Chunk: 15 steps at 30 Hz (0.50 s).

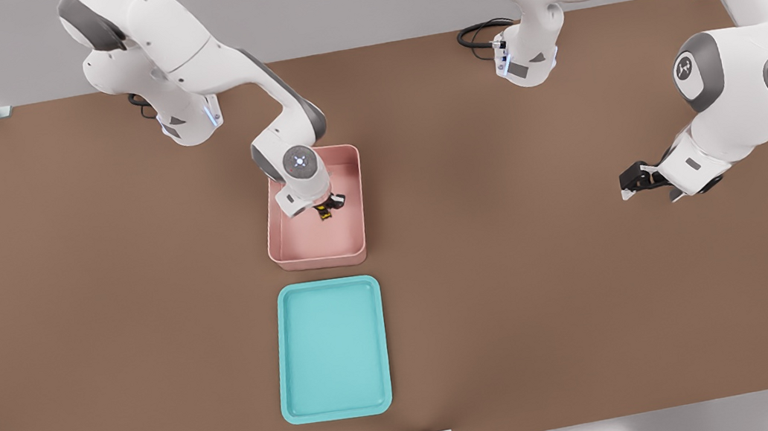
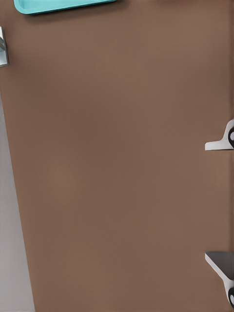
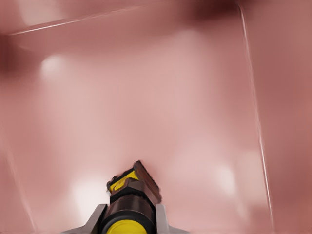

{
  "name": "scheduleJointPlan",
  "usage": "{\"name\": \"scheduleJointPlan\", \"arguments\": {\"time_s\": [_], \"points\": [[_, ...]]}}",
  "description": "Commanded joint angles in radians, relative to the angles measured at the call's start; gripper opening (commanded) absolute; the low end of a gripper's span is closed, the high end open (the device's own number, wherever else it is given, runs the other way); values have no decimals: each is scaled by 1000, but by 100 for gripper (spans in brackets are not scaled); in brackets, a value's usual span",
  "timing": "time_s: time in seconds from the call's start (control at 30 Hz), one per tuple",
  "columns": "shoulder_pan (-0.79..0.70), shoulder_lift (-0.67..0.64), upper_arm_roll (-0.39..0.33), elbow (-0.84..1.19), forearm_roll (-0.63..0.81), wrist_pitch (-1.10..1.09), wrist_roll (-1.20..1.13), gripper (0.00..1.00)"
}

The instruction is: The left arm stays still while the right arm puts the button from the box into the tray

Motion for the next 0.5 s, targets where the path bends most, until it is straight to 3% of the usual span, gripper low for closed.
{"name": "scheduleJointPlan", "arguments": {"time_s": [0.0, 0.1, 0.2, 0.47], "points": [[0, -31, -2, 5, -2, -43, 54, 36], [-14, -120, -15, 102, -1, -204, 70, 36], [-19, -135, -88, 255, -4, -335, 67, 36], [-315, 130, -89, 674, -16, -413, -39, 36]]}}
